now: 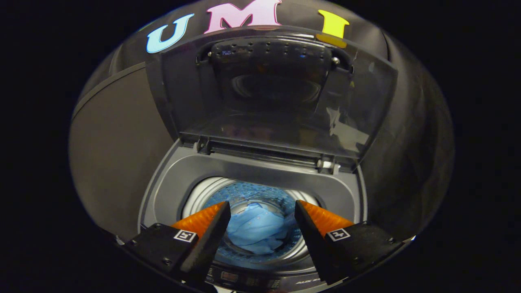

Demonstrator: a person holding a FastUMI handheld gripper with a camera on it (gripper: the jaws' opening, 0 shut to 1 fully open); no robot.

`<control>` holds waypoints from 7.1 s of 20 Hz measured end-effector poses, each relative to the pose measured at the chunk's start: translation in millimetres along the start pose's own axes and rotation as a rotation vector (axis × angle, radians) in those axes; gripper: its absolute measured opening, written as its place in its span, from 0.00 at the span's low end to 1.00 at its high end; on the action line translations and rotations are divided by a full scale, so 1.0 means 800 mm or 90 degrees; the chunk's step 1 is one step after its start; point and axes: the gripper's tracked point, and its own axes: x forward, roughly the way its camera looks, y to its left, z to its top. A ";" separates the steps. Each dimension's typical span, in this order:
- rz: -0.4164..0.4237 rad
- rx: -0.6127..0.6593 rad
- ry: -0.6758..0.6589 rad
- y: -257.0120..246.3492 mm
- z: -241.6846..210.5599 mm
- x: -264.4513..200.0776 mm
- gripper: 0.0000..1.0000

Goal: Put the clothes into the washing machine and then close the washing machine lid.

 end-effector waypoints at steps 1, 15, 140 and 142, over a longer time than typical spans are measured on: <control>0.007 0.010 0.005 0.003 -0.001 -0.001 1.00; 0.033 0.102 -0.306 0.003 0.244 -0.144 1.00; 0.056 0.074 -0.477 0.429 0.277 -0.388 0.99; 0.089 0.052 -0.480 0.493 0.270 -0.406 0.99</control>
